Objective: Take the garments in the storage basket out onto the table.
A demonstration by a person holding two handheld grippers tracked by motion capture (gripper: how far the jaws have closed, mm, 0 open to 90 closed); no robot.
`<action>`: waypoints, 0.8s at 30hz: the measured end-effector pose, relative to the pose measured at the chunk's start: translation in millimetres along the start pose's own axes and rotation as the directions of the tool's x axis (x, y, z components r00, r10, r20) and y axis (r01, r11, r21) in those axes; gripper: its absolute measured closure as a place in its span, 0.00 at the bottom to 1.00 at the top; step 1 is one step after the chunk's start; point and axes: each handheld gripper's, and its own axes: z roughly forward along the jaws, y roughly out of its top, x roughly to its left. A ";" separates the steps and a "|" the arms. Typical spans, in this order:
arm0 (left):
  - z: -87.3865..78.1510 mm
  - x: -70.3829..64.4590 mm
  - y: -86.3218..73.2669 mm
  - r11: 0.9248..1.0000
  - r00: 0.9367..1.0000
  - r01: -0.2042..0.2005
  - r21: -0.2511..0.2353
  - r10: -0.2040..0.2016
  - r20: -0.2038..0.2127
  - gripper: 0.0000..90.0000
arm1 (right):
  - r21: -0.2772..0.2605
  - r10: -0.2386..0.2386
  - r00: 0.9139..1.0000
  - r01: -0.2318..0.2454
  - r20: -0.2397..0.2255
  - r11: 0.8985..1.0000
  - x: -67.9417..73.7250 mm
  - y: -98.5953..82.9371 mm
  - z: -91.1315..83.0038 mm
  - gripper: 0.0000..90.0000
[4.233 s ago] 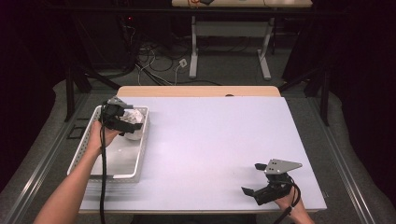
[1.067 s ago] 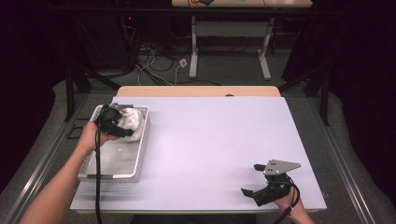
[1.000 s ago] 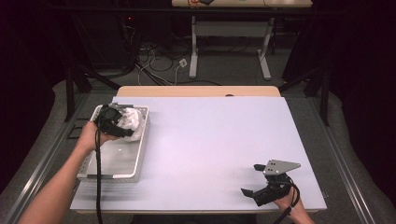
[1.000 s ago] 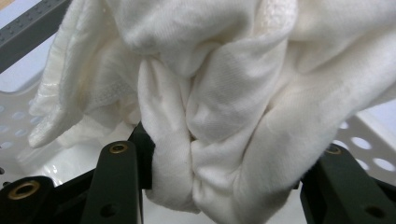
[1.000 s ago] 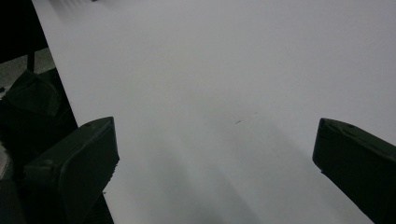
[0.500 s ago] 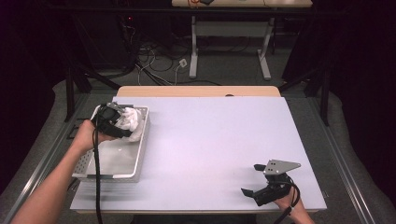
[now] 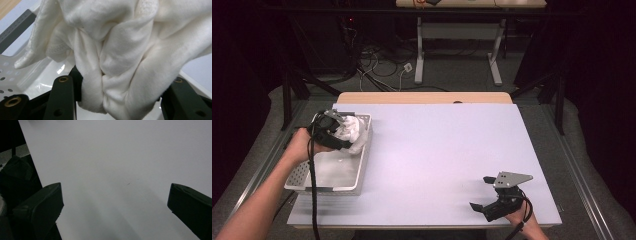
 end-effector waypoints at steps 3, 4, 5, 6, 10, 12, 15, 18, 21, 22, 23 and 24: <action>-3.5 -2.3 0.3 1.000 1.000 -0.009 -0.001 0.009 0.005 0.55 | -0.001 0.010 1.000 -0.010 -0.001 1.000 -0.1 -0.6 -0.3 0.00; -4.1 -3.5 0.1 1.000 1.000 -0.005 -0.007 0.005 0.004 0.55 | -0.001 0.010 1.000 -0.010 -0.001 1.000 -0.3 -0.6 -0.2 0.00; -5.1 -4.5 0.2 1.000 1.000 -0.003 -0.009 0.003 0.007 0.55 | -0.001 0.009 1.000 -0.009 -0.002 1.000 -0.4 -0.6 -0.1 0.00; -6.5 -5.3 0.5 1.000 1.000 -0.003 -0.008 0.003 0.009 0.55 | 0.000 0.008 1.000 -0.008 -0.003 1.000 -0.3 -0.5 0.3 0.00; -11.3 -9.7 2.3 1.000 1.000 -0.015 -0.019 0.015 0.014 0.55 | 0.001 0.009 1.000 -0.009 -0.001 1.000 -0.3 -0.7 0.2 0.00; -13.3 -11.5 4.1 1.000 1.000 -0.018 -0.023 0.019 0.019 0.55 | 0.002 0.013 1.000 -0.013 0.002 1.000 0.0 -0.9 -0.3 0.00; -16.9 -14.4 7.9 0.999 0.999 -0.038 -0.016 0.038 0.025 0.55 | 0.007 0.009 1.000 -0.009 0.000 1.000 -0.1 -1.0 -0.5 0.00; -20.3 -18.0 12.3 0.998 0.997 -0.066 -0.009 0.066 0.028 0.55 | 0.001 0.008 1.000 -0.008 0.002 1.000 -0.1 -0.9 0.4 0.00; -24.6 -22.3 17.0 0.996 0.996 -0.084 -0.004 0.084 0.028 0.55 | 0.002 0.009 1.000 -0.009 0.002 1.000 0.1 -0.9 0.4 0.00; -26.0 -24.0 18.5 0.996 0.996 -0.088 -0.003 0.088 0.031 0.55 | 0.003 0.008 1.000 -0.008 0.001 1.000 0.0 -0.9 0.5 0.00; -27.3 -25.7 20.1 0.995 0.995 -0.098 -0.004 0.098 0.031 0.55 | 0.013 0.007 1.000 -0.008 0.003 1.000 0.0 -0.8 0.1 0.00; -28.6 -27.4 21.7 0.994 0.993 -0.112 -0.001 0.112 0.032 0.55 | 0.001 0.011 1.000 -0.011 0.000 1.000 -0.2 -1.3 1.0 0.00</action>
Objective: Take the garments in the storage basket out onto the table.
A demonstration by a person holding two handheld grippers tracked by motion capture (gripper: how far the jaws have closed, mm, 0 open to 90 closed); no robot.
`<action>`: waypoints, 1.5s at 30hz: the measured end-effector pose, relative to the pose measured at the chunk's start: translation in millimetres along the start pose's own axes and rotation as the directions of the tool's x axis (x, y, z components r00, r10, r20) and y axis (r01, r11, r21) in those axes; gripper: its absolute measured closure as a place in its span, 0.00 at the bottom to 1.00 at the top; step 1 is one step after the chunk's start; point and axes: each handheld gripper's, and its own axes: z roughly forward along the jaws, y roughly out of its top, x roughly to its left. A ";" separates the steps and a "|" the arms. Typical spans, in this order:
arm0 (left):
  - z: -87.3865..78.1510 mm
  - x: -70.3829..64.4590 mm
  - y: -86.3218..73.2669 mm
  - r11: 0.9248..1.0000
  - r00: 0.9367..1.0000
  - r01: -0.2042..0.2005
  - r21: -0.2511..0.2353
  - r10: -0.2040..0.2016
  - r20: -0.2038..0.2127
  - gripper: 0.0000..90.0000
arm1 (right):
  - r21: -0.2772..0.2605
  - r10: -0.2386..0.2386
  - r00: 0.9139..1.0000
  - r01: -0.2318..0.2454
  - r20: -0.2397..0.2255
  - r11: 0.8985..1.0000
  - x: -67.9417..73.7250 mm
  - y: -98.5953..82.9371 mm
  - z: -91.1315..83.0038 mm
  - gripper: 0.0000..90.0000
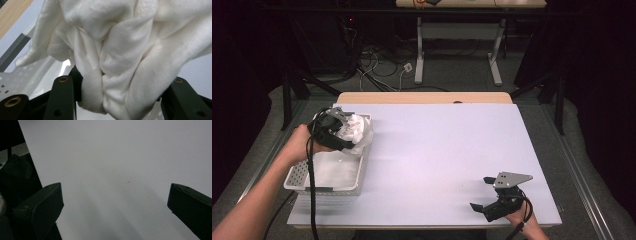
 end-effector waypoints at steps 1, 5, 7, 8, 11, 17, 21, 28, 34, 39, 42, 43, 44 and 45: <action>-1.0 -1.7 1.6 1.000 1.000 -0.008 0.002 0.008 0.002 0.55 | 0.005 0.006 1.000 -0.006 -0.004 1.000 -0.5 -0.1 -0.1 0.00; -2.0 -8.5 6.9 0.999 0.999 -0.031 0.007 0.031 0.012 0.55 | 0.009 0.009 1.000 -0.009 -0.001 1.000 -1.3 -0.3 -0.4 0.00; -2.4 -11.5 9.9 0.999 0.999 -0.049 0.010 0.049 0.012 0.55 | 0.000 0.010 1.000 -0.010 0.001 1.000 -1.1 -0.4 -0.3 0.00; -2.7 -13.1 11.3 0.999 0.999 -0.052 0.014 0.052 0.017 0.55 | -0.001 0.010 1.000 -0.010 0.001 1.000 -1.2 -0.4 -0.1 0.00; -3.1 -16.8 15.4 0.998 0.998 -0.066 0.019 0.065 0.020 0.55 | 0.006 0.009 1.000 -0.009 0.002 1.000 -1.4 -0.5 -0.2 0.00; -5.7 -25.1 26.3 0.994 0.994 -0.110 0.027 0.109 0.024 0.55 | -0.003 0.014 1.000 -0.014 0.000 1.000 -1.7 -0.5 -1.0 0.00; -7.2 -29.6 32.8 0.991 0.991 -0.131 0.021 0.130 0.030 0.55 | -0.002 0.016 1.000 -0.016 0.002 1.000 -1.7 -0.5 -1.4 0.00; -9.4 -35.2 42.0 0.986 0.986 -0.162 0.029 0.161 0.036 0.55 | -0.003 0.014 1.000 -0.014 0.001 1.000 -1.8 -0.7 -1.0 0.00; -16.6 -36.4 51.6 0.982 0.982 -0.189 0.028 0.188 0.026 0.55 | 0.002 0.013 1.000 -0.013 0.001 1.000 -1.4 -0.6 -1.2 0.00; -20.9 -38.2 62.0 0.977 0.977 -0.210 0.040 0.209 0.033 0.55 | 0.003 0.015 1.000 -0.015 -0.001 1.000 -2.0 -0.7 -1.2 0.00; -21.3 -39.9 69.4 0.969 0.971 -0.239 0.061 0.237 0.041 0.55 | 0.001 0.014 1.000 -0.014 0.000 1.000 -1.6 -0.7 -1.1 0.00; -21.3 -41.2 71.6 0.969 0.971 -0.238 0.066 0.236 0.043 0.55 | 0.000 0.014 1.000 -0.014 0.000 1.000 -1.5 -0.7 -1.1 0.00; -21.5 -42.0 73.9 0.968 0.970 -0.240 0.070 0.237 0.048 0.54 | -0.001 0.014 1.000 -0.014 0.000 1.000 -1.8 -0.8 -1.2 0.00; -21.6 -42.3 76.5 0.965 0.967 -0.253 0.073 0.249 0.051 0.54 | -0.002 0.014 1.000 -0.014 0.005 1.000 -1.9 -0.9 -1.4 0.00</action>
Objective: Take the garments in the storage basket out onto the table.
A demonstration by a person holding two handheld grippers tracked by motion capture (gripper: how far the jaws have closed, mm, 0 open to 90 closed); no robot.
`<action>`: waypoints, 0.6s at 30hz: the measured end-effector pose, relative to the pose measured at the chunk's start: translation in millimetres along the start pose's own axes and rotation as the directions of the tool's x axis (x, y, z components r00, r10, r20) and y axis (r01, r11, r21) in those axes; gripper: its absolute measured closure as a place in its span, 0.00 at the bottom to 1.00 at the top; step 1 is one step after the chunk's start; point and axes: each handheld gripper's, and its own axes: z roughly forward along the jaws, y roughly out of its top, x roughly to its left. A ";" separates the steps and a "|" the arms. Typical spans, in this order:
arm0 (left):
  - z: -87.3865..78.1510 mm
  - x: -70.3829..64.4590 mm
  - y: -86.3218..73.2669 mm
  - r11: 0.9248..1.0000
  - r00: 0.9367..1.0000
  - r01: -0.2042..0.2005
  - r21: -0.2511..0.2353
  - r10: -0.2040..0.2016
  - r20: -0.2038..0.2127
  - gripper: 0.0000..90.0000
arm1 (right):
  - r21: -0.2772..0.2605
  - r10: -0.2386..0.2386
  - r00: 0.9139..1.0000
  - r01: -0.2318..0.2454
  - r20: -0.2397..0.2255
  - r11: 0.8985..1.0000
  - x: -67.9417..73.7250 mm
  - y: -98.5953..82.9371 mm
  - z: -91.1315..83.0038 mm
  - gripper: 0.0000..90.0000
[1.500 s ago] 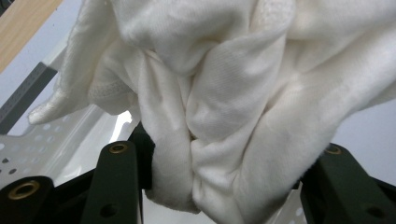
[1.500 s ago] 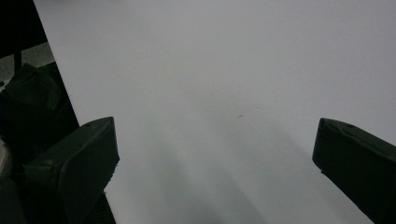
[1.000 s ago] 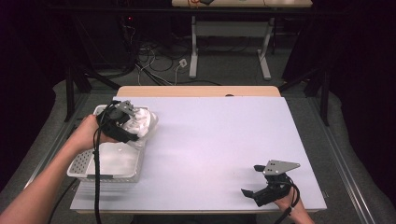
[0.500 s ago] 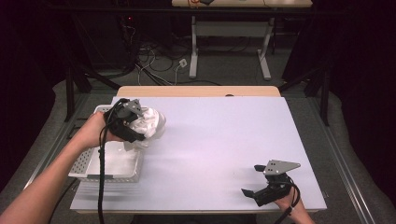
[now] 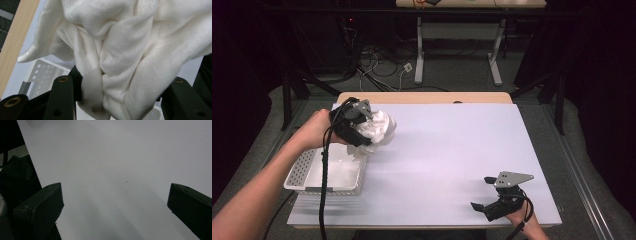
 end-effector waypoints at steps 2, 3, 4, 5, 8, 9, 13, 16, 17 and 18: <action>-0.3 0.2 4.8 1.000 1.000 -0.012 0.007 0.012 0.002 0.54 | 0.002 0.001 1.000 -0.001 0.000 1.000 -0.4 -0.1 -0.4 0.00; -0.3 0.1 7.1 1.000 1.000 -0.017 0.010 0.017 0.004 0.54 | 0.002 0.000 1.000 0.000 0.000 1.000 -0.6 -0.1 -0.5 0.00; -0.4 0.0 9.4 1.000 1.000 -0.023 0.013 0.023 0.006 0.54 | 0.001 0.001 1.000 -0.001 -0.001 1.000 -0.6 -0.2 -0.6 0.00; -0.4 -0.4 11.7 1.000 1.000 -0.023 0.015 0.023 0.009 0.54 | 0.001 -0.004 1.000 0.004 -0.001 1.000 -0.8 -0.3 -0.8 0.00; -1.2 -1.1 18.7 0.999 0.999 -0.044 0.018 0.044 0.011 0.54 | 0.001 0.001 1.000 -0.001 -0.002 1.000 -0.2 -0.4 -0.9 0.00; -1.5 -1.6 20.8 0.999 0.999 -0.045 0.021 0.045 0.009 0.54 | 0.001 -0.003 1.000 0.003 -0.001 1.000 -0.6 -0.3 -0.9 0.00; -1.5 -2.2 28.7 0.998 0.998 -0.062 0.026 0.062 0.011 0.54 | 0.003 -0.005 1.000 0.005 0.001 1.000 -0.4 -0.2 -0.8 0.00; -1.9 -2.7 34.7 0.997 0.997 -0.071 0.028 0.071 0.013 0.54 | -0.001 -0.006 1.000 0.006 0.000 1.000 -0.7 -0.2 -0.5 0.00; -2.4 -2.3 36.9 0.996 0.996 -0.086 0.032 0.085 0.011 0.54 | 0.001 -0.004 1.000 0.004 0.002 1.000 -0.4 -0.2 -0.7 0.00; -2.2 -2.8 38.7 0.996 0.996 -0.084 0.030 0.084 0.015 0.54 | 0.004 0.003 1.000 -0.003 -0.001 1.000 0.0 -0.2 -0.9 0.00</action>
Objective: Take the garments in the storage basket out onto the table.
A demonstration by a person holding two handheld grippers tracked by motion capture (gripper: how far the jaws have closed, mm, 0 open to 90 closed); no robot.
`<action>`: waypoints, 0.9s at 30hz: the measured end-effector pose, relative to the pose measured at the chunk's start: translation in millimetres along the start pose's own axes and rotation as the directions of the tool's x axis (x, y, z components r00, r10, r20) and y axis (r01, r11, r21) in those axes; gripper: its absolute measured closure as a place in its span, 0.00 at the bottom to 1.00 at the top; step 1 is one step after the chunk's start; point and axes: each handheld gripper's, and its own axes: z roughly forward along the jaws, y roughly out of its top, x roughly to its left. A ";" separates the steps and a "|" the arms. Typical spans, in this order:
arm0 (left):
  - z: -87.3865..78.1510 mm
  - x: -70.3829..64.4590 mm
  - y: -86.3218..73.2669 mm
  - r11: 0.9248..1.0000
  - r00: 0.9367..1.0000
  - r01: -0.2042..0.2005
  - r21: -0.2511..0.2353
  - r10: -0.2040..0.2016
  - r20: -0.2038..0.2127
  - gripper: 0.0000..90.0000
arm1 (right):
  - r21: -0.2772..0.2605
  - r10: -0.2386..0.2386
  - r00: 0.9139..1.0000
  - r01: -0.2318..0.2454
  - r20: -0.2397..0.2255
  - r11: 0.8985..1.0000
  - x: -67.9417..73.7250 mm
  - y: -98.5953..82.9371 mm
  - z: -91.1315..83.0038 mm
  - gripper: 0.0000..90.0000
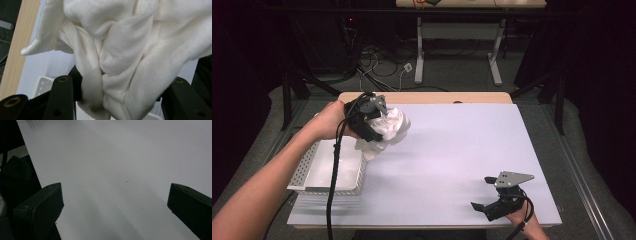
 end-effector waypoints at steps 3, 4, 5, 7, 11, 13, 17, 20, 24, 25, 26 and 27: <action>-0.2 -0.4 6.5 1.000 1.000 -0.009 -0.010 0.009 0.002 0.54 | 0.002 -0.005 1.000 0.005 0.002 1.000 -0.1 0.1 0.0 0.00; -0.2 -0.1 8.2 1.000 1.000 -0.017 -0.009 0.017 0.002 0.54 | 0.000 -0.005 1.000 0.005 -0.001 1.000 -0.2 0.1 0.3 0.00; 0.2 -0.4 10.3 1.000 1.000 -0.021 -0.012 0.021 0.004 0.54 | 0.001 -0.003 1.000 0.003 -0.003 1.000 0.0 0.0 0.3 0.00; 1.4 -0.7 14.4 0.999 1.000 -0.028 -0.016 0.028 0.006 0.54 | 0.000 -0.001 1.000 0.001 -0.004 1.000 0.4 0.0 0.3 0.00; 5.5 -1.6 21.9 0.999 0.999 -0.039 -0.019 0.039 0.012 0.54 | -0.002 0.000 1.000 0.000 -0.002 1.000 -0.1 -0.3 -0.2 0.00; 7.5 -2.1 25.2 0.999 0.999 -0.040 -0.026 0.040 0.014 0.54 | -0.004 -0.002 1.000 0.002 -0.004 1.000 -0.3 -0.4 -0.3 0.00; 11.8 -1.8 31.7 0.999 0.999 -0.043 -0.032 0.044 0.021 0.54 | -0.005 -0.001 1.000 0.001 -0.005 1.000 0.0 -0.2 0.0 0.00; 15.2 -1.1 36.1 0.998 0.998 -0.051 -0.038 0.052 0.023 0.54 | -0.004 0.000 1.000 0.000 -0.004 1.000 0.4 0.0 -0.2 0.00; 20.7 -0.2 40.0 0.998 0.998 -0.048 -0.040 0.049 0.034 0.54 | -0.003 0.005 1.000 -0.005 -0.008 1.000 0.4 -0.1 0.0 0.00; 22.0 -0.1 41.0 0.998 0.998 -0.048 -0.039 0.049 0.034 0.54 | -0.002 0.004 1.000 -0.004 -0.006 1.000 0.2 -0.2 -0.1 0.00; 23.2 0.2 41.8 0.998 0.998 -0.048 -0.038 0.049 0.038 0.54 | -0.001 0.003 1.000 -0.003 -0.005 1.000 0.2 -0.2 -0.2 0.00; 24.4 0.6 42.8 0.998 0.998 -0.051 -0.035 0.053 0.040 0.54 | -0.001 0.002 1.000 -0.002 -0.005 1.000 0.2 -0.2 -0.3 0.00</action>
